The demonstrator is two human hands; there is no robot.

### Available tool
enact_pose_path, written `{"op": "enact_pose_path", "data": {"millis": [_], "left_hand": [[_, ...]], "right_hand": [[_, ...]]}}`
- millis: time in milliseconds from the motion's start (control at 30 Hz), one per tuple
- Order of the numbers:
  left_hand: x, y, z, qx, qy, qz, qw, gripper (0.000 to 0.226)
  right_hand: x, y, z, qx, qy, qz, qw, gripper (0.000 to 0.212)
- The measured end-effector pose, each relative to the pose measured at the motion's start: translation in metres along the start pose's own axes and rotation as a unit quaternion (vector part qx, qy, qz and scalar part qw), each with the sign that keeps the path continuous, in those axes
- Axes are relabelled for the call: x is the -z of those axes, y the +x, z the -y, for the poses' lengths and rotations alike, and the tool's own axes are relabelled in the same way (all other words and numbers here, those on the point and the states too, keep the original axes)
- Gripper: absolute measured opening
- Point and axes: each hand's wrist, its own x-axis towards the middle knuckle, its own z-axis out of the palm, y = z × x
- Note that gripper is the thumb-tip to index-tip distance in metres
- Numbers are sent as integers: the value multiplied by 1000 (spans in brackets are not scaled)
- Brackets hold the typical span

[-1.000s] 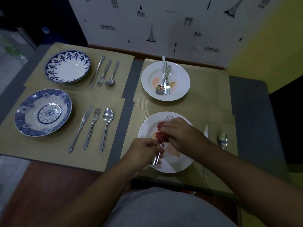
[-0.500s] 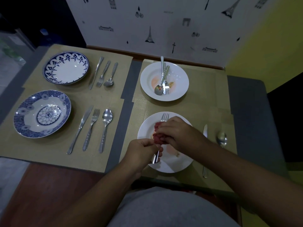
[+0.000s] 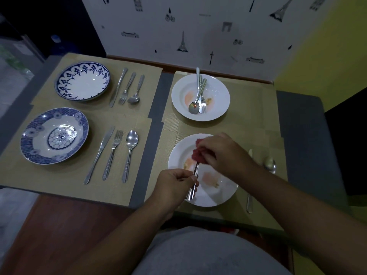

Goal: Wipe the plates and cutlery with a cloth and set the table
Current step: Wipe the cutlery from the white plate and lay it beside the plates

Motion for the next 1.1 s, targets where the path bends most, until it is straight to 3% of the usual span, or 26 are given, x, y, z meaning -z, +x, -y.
{"op": "enact_pose_path", "data": {"millis": [100, 300, 700, 900, 1100], "left_hand": [[-2, -7, 0, -2, 1, 7, 1000, 11], [-10, 1, 7, 46, -8, 38, 998, 12], [-27, 9, 7, 57, 69, -9, 996, 23], [-40, 7, 1, 101, 34, 16, 994, 16], [-71, 3, -7, 90, 45, 61, 993, 11]], "right_hand": [[11, 10, -18, -59, -2, -43, 997, 11], [25, -12, -29, -107, -6, -55, 993, 9], [22, -38, -16, -83, 29, -68, 994, 17], [21, -50, -25, -80, 30, -72, 994, 16], [34, -77, -43, -130, 23, -87, 987, 15]]}}
